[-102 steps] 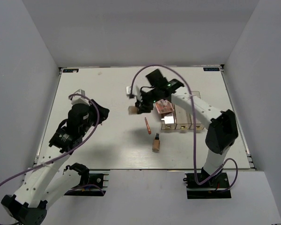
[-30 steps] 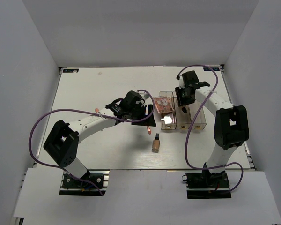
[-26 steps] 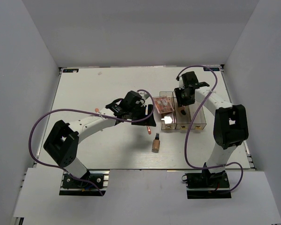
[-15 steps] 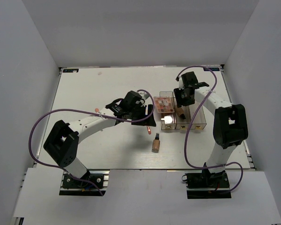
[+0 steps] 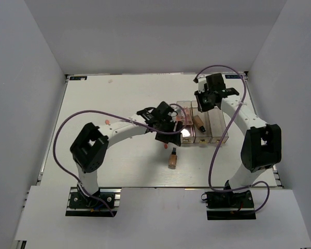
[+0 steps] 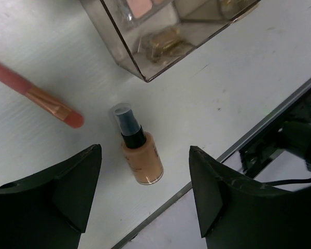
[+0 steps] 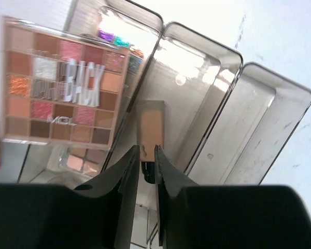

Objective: Organize the makeup

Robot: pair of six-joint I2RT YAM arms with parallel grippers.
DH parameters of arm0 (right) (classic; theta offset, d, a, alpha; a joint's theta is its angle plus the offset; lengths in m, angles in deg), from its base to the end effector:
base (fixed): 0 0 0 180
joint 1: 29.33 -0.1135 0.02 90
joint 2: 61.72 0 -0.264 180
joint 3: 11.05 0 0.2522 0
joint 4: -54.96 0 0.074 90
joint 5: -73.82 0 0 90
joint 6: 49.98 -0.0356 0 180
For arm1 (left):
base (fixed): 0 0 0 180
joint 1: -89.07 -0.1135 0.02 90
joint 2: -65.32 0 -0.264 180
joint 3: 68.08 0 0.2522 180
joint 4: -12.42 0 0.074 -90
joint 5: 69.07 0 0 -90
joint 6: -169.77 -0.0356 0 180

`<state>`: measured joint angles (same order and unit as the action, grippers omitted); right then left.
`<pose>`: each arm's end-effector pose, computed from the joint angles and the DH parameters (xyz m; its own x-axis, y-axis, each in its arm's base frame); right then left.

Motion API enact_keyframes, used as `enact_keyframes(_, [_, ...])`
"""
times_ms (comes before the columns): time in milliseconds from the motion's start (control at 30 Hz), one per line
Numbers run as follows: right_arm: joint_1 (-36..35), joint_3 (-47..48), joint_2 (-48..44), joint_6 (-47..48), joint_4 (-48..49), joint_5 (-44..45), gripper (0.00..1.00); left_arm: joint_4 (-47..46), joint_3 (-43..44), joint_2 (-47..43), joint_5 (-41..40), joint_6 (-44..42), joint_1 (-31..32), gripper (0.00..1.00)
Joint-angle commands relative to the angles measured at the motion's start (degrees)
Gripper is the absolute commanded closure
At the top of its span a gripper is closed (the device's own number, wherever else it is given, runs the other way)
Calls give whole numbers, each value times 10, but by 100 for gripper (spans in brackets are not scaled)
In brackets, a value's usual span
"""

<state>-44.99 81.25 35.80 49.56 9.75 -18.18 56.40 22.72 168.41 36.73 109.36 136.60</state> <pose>0.3612 0.1026 0.2678 -0.6837 -0.3637 -0.6327 -0.4102 0.9086 -0.0790 0.2537 -0.2915 0.2269 -0.8892 0.2677 -0.3710 0.4287 0.7709 -0.4711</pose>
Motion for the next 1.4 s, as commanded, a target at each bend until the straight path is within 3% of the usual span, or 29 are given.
enact_keyframes(0, [11,11,-44,34,16,-60,78,83,50,34,-15,-28,30,22])
enact_keyframes(33, [17,1,-51,27,23,-79,78,91,58,42,-21,-27,30,22])
enact_keyframes(167, [32,-8,-71,-5,57,-92,54,135,88,77,-53,-9,53,22])
enact_keyframes(267, [44,-4,-68,-26,61,-94,50,153,92,85,-69,10,64,22])
enact_keyframes(767, [92,-22,-89,-74,73,-146,50,227,140,164,-149,72,116,37])
enact_keyframes(1000, [104,-59,-125,-77,85,-168,52,222,161,121,-173,68,121,69])
enact_keyframes(1200, [115,-89,-162,-86,111,-179,63,137,185,24,-118,53,101,75])
enact_keyframes(1367, [124,-98,-173,-89,115,-179,66,128,292,76,-116,50,81,75])
